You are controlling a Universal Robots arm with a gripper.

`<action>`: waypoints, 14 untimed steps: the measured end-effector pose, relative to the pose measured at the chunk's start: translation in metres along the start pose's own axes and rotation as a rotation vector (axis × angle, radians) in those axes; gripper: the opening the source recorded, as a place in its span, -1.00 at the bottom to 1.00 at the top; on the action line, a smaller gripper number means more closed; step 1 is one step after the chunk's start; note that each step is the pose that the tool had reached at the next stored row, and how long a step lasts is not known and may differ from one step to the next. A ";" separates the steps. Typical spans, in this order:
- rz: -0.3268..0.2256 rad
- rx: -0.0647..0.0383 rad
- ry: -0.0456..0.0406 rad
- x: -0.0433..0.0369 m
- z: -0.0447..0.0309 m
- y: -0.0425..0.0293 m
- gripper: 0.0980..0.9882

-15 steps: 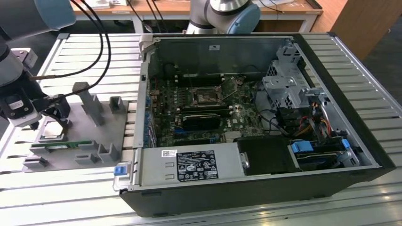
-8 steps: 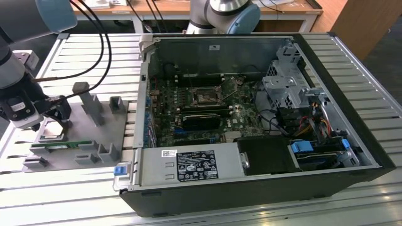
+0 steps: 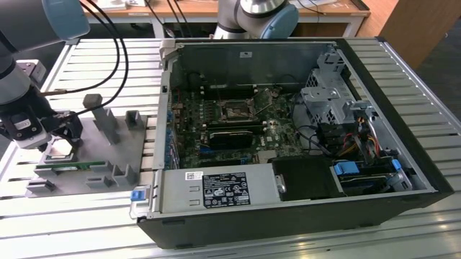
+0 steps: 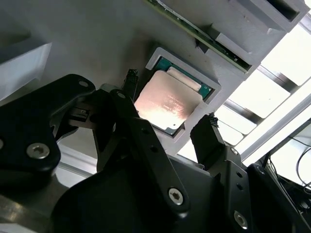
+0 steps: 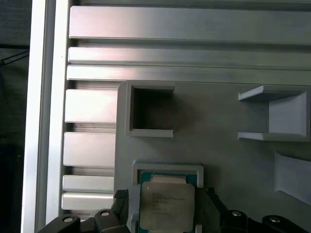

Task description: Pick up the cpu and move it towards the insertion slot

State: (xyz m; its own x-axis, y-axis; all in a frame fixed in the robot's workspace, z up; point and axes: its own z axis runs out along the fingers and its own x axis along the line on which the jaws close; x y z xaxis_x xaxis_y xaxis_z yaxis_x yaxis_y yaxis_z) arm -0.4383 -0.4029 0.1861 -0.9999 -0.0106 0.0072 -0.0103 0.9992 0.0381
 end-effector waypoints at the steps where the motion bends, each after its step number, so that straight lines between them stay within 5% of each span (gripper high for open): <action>1: 0.000 0.000 0.0000 0.0000 0.0008 -0.0001 0.39; 10: 0.001 0.000 0.0003 0.0000 0.0056 -0.0005 0.39; 14: 0.002 0.000 0.0000 0.0000 0.0058 -0.0005 0.20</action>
State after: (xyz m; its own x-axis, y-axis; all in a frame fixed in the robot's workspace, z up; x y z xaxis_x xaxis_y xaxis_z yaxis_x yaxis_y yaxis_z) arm -0.4382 -0.4032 0.1803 -0.9999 -0.0084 0.0073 -0.0081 0.9992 0.0381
